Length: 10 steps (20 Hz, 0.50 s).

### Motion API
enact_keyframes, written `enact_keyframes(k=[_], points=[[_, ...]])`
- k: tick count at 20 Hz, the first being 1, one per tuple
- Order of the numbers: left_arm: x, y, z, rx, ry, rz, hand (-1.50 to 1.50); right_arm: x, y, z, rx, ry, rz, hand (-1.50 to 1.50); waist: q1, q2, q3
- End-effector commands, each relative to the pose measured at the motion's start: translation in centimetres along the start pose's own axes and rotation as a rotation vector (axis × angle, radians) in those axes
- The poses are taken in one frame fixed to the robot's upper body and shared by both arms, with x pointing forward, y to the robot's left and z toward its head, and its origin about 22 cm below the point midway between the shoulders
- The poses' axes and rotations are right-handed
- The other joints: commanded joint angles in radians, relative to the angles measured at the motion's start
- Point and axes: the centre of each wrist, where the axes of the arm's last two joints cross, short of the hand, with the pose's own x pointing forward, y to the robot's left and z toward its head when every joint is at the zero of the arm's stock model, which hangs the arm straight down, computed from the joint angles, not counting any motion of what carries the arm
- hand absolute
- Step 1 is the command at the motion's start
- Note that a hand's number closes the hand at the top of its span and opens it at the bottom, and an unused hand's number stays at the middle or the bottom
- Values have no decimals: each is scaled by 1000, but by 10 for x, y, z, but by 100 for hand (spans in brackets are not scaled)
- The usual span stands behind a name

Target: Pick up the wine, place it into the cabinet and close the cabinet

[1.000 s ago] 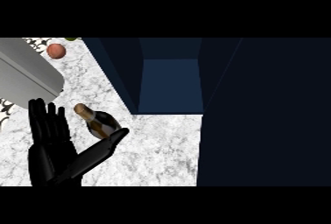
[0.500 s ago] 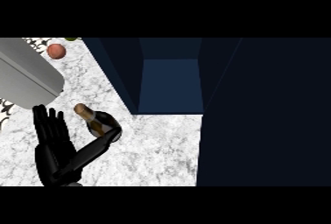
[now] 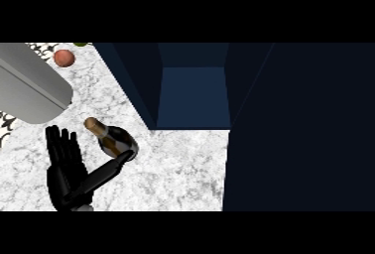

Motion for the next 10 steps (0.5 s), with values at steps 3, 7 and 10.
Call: enact_keyframes(k=[3,7,10], points=[[-29,2,4,-36,17,23,-150,26,11,32,34,-77,-47,-150,-1,0,0],[-44,-4,8,-20,20,16,-150,22,4,32,55,-64,-50,-150,-3,0,0],[-47,-10,-14,-21,21,39,-150,21,3,34,43,-66,-33,-150,-3,1,0]])
